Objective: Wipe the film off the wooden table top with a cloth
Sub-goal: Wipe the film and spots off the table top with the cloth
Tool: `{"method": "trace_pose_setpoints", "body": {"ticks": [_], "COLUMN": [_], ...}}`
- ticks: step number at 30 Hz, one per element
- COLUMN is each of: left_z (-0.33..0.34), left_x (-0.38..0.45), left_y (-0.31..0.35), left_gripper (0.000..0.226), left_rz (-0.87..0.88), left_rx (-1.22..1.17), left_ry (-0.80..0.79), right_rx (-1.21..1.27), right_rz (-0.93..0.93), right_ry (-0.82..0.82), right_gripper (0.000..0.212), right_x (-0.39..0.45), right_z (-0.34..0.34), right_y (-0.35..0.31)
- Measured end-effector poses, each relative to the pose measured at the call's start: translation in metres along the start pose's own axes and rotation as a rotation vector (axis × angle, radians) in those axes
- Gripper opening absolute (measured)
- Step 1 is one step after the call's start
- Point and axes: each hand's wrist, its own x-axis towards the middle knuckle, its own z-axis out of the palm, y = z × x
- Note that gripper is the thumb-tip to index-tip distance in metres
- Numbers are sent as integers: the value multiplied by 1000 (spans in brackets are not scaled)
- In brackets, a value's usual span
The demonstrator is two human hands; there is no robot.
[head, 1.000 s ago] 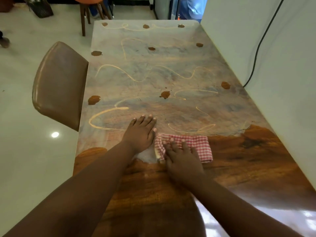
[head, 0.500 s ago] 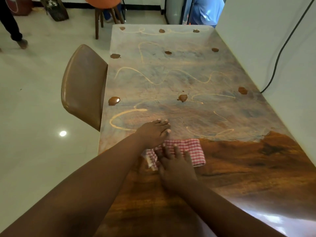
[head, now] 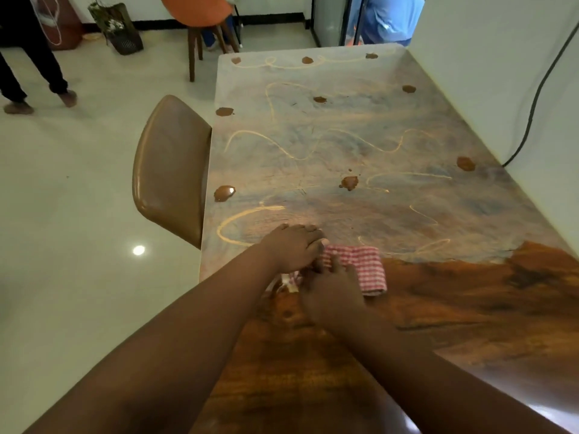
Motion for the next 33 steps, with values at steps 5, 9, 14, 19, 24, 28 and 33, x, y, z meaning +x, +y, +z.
{"method": "trace_pose_setpoints", "body": {"ticks": [5, 9, 14, 19, 24, 28, 33], "left_z": [-9, -7, -1, 6, 12, -4, -30], "left_x": [-25, -59, -91, -98, -91, -69, -53], "left_y": [-17, -37, -56, -73, -98, -119, -143], "left_gripper": [54, 61, 61, 60, 64, 65, 62], "left_rz": [-92, -195, -326, -318, -209, -46, 105], "left_rx": [73, 66, 147, 211, 222, 265, 327], "left_ry": [-15, 10, -21, 44, 62, 75, 12], "right_rx": [39, 4, 27, 77, 30, 6, 63], "right_rz": [-164, -110, 55, -210, -184, -5, 204], "right_ry": [-68, -11, -45, -60, -41, -41, 42], "right_gripper": [54, 55, 55, 70, 55, 56, 55], "right_x": [-22, -36, 4, 1, -27, -35, 16], "right_z": [17, 11, -8, 8, 31, 30, 22], "right_y": [-26, 17, 6, -80, -74, -70, -126]}}
